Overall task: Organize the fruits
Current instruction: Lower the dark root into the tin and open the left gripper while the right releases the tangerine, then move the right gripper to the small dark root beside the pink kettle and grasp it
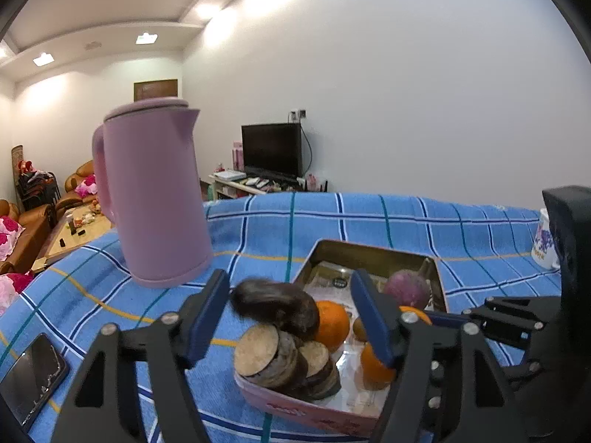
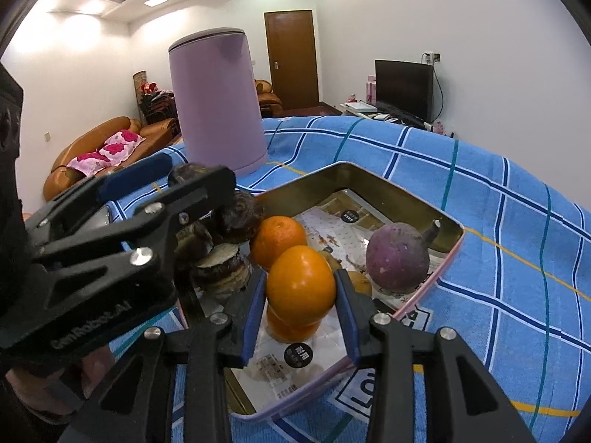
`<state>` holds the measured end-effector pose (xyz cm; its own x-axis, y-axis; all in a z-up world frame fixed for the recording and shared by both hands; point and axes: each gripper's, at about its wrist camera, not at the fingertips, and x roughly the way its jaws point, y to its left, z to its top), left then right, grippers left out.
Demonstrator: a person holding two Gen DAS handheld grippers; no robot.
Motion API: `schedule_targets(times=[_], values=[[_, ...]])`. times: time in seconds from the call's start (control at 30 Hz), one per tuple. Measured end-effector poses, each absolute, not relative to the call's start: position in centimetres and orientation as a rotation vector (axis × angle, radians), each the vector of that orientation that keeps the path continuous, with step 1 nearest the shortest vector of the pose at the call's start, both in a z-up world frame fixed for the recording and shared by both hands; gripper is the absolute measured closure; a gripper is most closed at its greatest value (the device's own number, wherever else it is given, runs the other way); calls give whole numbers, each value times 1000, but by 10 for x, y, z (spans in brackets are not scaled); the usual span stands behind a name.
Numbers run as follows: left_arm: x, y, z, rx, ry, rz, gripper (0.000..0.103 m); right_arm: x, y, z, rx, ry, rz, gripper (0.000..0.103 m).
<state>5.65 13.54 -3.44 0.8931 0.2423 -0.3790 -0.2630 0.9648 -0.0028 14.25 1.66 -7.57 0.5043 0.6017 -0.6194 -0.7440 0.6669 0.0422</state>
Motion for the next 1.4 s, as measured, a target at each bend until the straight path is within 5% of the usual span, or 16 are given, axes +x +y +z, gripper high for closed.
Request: schedule_targets(times=[0.2, 0.33, 0.87, 1.0, 1.4], values=[[52, 140, -31, -82, 357, 268, 27, 139, 13, -72, -236, 622, 825, 54], [47, 146, -28, -111, 334, 297, 12, 137, 7, -67, -225, 577, 818, 54], [36, 169, -23, -188, 303, 361, 12, 167, -61, -46, 34, 547, 665, 53], [19, 185, -17, -230, 268, 401, 7, 171, -76, -42, 105, 533, 637, 44], [-2, 212, 4, -214, 261, 495, 7, 152, -65, -29, 43, 436, 653, 43]])
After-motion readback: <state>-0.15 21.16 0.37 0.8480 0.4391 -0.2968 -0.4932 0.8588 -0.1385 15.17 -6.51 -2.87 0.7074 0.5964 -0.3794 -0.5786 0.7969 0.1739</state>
